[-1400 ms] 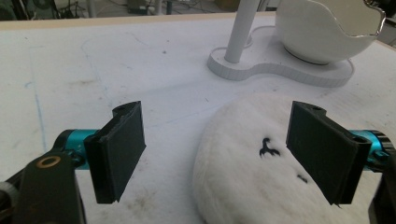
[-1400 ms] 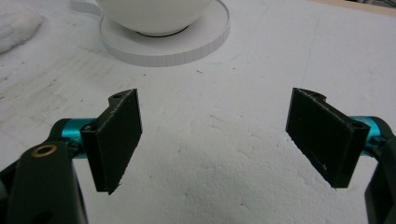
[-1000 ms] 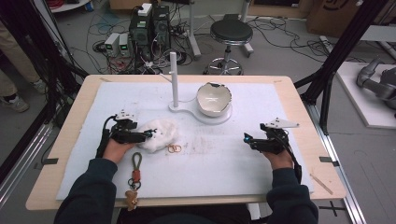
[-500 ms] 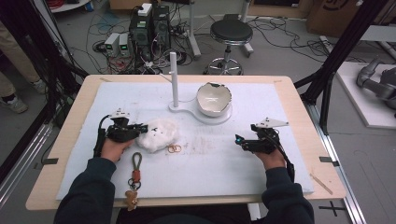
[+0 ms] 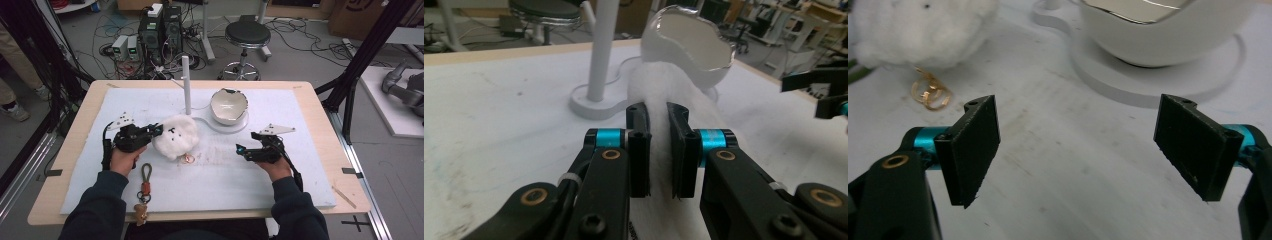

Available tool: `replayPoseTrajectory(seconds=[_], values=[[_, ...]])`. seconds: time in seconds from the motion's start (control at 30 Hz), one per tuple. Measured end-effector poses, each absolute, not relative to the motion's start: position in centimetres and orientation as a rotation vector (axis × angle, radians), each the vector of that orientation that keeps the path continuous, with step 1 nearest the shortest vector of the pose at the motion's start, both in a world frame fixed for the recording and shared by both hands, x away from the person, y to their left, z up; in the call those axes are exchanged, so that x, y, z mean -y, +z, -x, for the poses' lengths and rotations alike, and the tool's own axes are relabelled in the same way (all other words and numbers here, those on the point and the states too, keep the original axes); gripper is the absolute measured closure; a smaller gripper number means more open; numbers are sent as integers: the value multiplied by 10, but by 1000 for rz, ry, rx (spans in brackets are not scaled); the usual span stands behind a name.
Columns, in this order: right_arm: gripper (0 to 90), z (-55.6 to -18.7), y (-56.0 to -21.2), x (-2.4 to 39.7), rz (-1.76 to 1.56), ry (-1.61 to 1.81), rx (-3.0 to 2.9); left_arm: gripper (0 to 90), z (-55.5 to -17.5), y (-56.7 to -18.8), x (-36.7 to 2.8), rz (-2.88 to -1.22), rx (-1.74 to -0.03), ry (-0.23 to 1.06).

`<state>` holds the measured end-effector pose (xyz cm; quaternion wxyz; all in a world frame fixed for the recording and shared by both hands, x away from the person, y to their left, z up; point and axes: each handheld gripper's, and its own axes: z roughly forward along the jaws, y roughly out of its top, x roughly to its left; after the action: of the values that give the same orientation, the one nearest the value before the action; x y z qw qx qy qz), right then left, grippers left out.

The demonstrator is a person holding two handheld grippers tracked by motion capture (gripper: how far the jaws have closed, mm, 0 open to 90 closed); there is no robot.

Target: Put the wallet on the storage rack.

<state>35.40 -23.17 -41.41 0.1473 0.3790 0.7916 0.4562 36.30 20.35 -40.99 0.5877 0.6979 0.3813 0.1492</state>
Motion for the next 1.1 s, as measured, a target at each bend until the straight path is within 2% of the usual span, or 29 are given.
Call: replayPoseTrajectory(seconds=[0.23,0.3,0.43,0.6,0.63,0.67,0.7,0.73,0.77,0.8,0.9,1.0,1.1], values=[[195,-358,-418,196,-1017,1389,-2386,807,-356,-403,-177,-1628,-773,311],[255,-358,-420,189,-998,1423,-2400,806,-355,-403,-170,-1639,-744,298],[285,-360,-422,178,-981,1476,-2440,807,-352,-402,-158,-1649,-699,277],[420,-361,-425,168,-969,1588,-2512,807,-352,-402,-151,-1661,-670,263],[485,-361,-425,166,-958,1568,-2520,807,-352,-403,-151,-1663,-670,259],[485,-361,-425,166,-958,1568,-2520,807,-352,-403,-151,-1663,-670,259],[610,-361,-425,165,-918,1537,-2514,806,-354,-404,-153,-1665,-676,243],[610,-361,-425,165,-918,1537,-2514,805,-354,-404,-153,-1665,-676,243],[695,-360,-423,166,-898,1535,-2503,800,-355,-405,-154,-1672,-685,230],[727,-359,-422,166,-891,1523,-2495,792,-355,-405,-154,-1672,-685,230],[778,-357,-418,167,-821,1437,-2463,703,-359,-411,-152,-1736,-722,207],[784,-353,-414,168,-749,1393,-2435,504,-362,-415,-152,-1766,-769,199],[783,-349,-410,168,-684,1373,-2400,465,-365,-418,-152,-1782,-774,156]])
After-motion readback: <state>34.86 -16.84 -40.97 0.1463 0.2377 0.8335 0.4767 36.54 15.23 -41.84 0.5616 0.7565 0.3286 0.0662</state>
